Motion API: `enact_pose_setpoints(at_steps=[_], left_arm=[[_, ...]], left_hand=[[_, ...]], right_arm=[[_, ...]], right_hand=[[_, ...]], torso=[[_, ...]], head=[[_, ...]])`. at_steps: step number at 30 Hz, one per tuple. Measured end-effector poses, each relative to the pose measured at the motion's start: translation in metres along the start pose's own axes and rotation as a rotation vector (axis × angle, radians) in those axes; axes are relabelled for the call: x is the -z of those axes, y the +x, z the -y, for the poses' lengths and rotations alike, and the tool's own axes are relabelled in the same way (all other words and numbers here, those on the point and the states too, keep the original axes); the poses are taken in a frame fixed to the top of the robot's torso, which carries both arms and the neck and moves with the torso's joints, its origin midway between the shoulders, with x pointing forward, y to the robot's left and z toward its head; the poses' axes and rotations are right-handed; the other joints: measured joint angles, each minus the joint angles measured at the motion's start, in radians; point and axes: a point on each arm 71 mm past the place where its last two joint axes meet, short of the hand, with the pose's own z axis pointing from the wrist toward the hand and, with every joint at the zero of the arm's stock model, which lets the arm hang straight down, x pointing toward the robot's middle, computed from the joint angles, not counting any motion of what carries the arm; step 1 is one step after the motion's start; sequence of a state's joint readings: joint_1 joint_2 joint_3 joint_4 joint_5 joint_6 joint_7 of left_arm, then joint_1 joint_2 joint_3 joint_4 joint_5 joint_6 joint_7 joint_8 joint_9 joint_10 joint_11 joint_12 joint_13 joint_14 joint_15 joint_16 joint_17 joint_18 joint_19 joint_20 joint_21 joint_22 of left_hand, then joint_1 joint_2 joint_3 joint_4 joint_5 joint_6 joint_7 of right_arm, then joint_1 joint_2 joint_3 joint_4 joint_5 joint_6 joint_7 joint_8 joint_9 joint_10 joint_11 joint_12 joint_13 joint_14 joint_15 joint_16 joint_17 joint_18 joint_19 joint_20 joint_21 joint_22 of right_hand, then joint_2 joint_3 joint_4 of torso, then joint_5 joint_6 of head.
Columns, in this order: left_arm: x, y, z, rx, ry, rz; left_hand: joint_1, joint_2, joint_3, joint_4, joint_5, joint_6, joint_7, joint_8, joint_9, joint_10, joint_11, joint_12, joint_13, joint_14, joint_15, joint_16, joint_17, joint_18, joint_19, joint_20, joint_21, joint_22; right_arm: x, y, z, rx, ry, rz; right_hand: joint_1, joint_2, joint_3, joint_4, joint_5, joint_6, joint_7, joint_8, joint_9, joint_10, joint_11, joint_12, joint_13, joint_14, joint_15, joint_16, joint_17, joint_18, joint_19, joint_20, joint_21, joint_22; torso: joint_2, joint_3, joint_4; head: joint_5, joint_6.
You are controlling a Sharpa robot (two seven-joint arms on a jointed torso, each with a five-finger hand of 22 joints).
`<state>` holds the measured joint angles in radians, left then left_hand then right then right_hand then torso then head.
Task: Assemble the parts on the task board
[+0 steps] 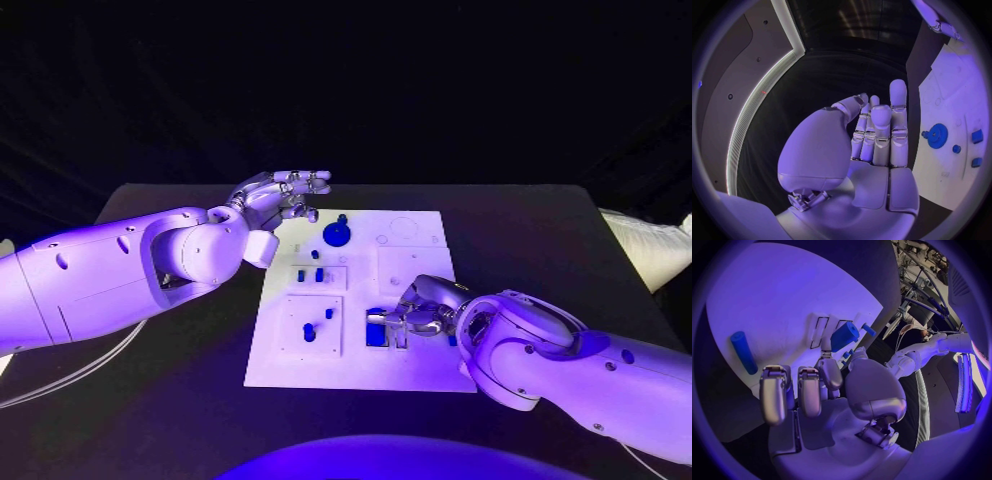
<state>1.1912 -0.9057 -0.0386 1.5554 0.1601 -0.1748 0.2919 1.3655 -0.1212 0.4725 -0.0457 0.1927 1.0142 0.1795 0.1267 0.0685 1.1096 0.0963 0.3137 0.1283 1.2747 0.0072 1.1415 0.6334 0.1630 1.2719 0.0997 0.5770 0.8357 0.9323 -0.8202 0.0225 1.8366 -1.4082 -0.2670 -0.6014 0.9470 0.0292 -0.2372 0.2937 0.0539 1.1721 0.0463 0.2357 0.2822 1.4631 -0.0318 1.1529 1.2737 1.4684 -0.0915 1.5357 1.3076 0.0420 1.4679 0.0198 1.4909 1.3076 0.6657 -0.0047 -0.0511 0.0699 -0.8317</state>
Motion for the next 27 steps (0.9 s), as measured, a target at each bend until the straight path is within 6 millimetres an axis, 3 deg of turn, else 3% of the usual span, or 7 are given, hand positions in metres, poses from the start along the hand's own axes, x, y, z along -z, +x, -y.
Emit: enact_pose_setpoints(at_steps=[2,6,12,15,27], left_arm=[[0.0,0.0,0.0,0.0,0.0,-0.001],[0.0,0.0,-0.0002,0.0,-0.003,-0.003],[0.0005,-0.001,-0.0002,-0.003,-0.006,-0.004],[0.0004,-0.0015,-0.0002,-0.006,-0.007,-0.004],[0.0,-0.0024,-0.0004,-0.01,-0.01,-0.004]], left_hand=[[0.0,0.0,-0.001,-0.001,0.0,0.0,0.0,0.0,0.0,0.0,0.0,0.0,0.0,0.0,0.0,0.0,-0.001,0.0,0.0,0.0,0.0,0.0],[0.0,0.0,-0.001,-0.001,0.0,0.0,0.0,0.0,0.0,0.0,0.0,0.0,0.0,0.0,0.0,0.0,-0.001,0.0,0.0,0.0,0.0,0.0],[0.0,0.0,-0.001,-0.001,0.0,0.0,0.0,0.0,0.0,0.0,0.0,0.0,0.0,0.0,0.0,0.0,-0.001,0.0,0.0,0.0,0.0,0.0],[0.0,0.0,-0.001,-0.001,0.0,0.0,0.0,0.0,0.0,0.0,0.0,0.0,0.0,0.0,0.0,0.0,-0.001,0.0,0.0,0.0,0.0,0.0],[0.0,0.0,-0.001,-0.001,0.0,-0.001,-0.001,0.0,0.0,-0.007,0.0,0.0,0.0,0.0,0.0,0.0,-0.001,0.0,0.0,0.0,0.0,0.0]], right_arm=[[0.0012,-0.0006,0.0006,0.006,-0.001,0.005],[0.0054,-0.002,0.0035,0.014,-0.003,0.013],[0.0099,-0.002,0.0042,0.015,-0.01,0.012],[0.0104,-0.0011,0.0022,0.016,-0.016,0.01],[0.0081,0.0006,-0.0016,0.023,-0.024,0.008]], right_hand=[[0.001,0.0,-0.002,-0.003,0.0,0.0,0.0,0.0,0.002,0.0,0.0,0.0,0.0,0.0,0.0,0.0,0.0,0.0,0.0,0.0,0.0,0.0],[0.087,0.015,0.012,-0.029,0.019,0.0,0.0,-0.002,0.014,0.0,0.0,0.0,0.005,0.0,0.0,0.0,0.0,0.0,0.0,0.0,0.0,0.0],[0.188,0.014,0.024,-0.081,0.035,0.0,0.0,-0.008,0.027,-0.002,0.002,-0.002,0.012,0.0,0.0,0.0,0.0,0.001,0.0,0.0,0.0,0.0],[0.212,0.015,0.026,-0.096,0.035,0.0,0.0,-0.008,0.031,-0.004,0.004,-0.004,0.015,0.0,0.0,0.0,0.0,0.001,0.0,0.0,0.0,0.0],[0.222,0.021,0.025,-0.097,0.035,0.0,0.0,-0.008,0.033,-0.001,0.002,-0.003,0.017,0.0,0.0,0.0,0.0,0.002,0.0,0.0,0.0,0.0]], torso=[[0.0,0.0007,0.0001],[0.0,0.0013,0.0002],[0.001,0.0012,0.0001],[0.001,0.0009,-0.0007],[0.0,-0.0008,0.0005]], head=[[0.0,0.0],[0.004,0.0],[0.008,-0.004],[0.008,-0.005],[0.004,-0.003]])
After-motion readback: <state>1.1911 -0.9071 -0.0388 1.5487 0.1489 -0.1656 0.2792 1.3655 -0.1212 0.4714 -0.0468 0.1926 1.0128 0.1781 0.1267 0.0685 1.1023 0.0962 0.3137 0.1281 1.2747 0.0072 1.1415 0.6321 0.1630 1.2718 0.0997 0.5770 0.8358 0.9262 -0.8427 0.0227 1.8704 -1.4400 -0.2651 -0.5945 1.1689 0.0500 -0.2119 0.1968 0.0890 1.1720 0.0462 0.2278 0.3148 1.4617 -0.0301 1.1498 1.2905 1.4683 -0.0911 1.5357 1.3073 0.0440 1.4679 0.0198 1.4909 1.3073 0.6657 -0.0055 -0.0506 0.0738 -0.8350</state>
